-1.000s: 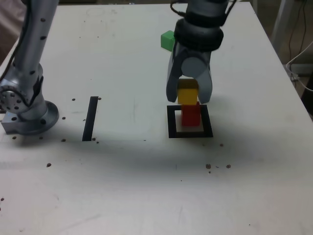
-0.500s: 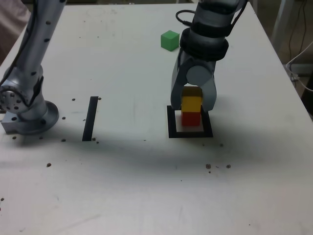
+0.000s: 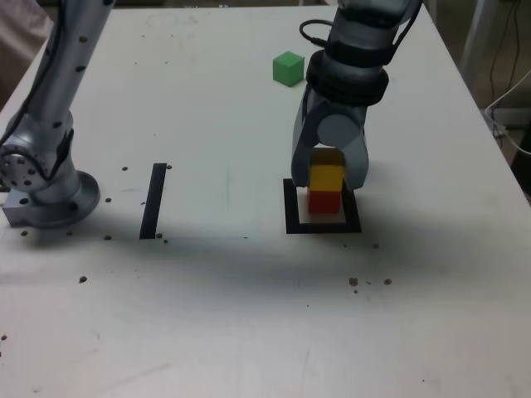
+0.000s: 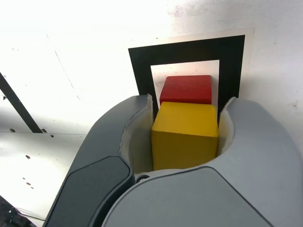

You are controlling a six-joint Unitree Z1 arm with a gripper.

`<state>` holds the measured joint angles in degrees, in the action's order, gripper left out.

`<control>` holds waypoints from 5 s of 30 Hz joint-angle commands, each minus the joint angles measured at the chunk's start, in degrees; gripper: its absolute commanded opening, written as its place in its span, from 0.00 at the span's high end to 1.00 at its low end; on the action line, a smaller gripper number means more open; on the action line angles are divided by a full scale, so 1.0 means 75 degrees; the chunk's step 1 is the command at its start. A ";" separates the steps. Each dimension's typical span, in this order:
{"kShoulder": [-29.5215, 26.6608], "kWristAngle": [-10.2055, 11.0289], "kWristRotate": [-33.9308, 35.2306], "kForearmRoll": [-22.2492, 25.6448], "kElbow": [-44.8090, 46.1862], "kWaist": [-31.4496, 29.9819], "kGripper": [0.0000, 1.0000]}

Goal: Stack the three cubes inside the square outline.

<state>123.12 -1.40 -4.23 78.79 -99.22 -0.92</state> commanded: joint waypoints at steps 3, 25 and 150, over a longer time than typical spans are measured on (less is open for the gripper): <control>0.0054 0.0034 -0.0035 -0.0056 0.0081 0.0025 0.05; -0.1397 0.1613 -0.0702 -0.0061 0.0920 0.1143 0.00; -0.0742 0.0116 -0.0417 0.1480 -0.0930 0.0339 0.72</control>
<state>117.56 -0.47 -7.73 88.97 -106.14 2.13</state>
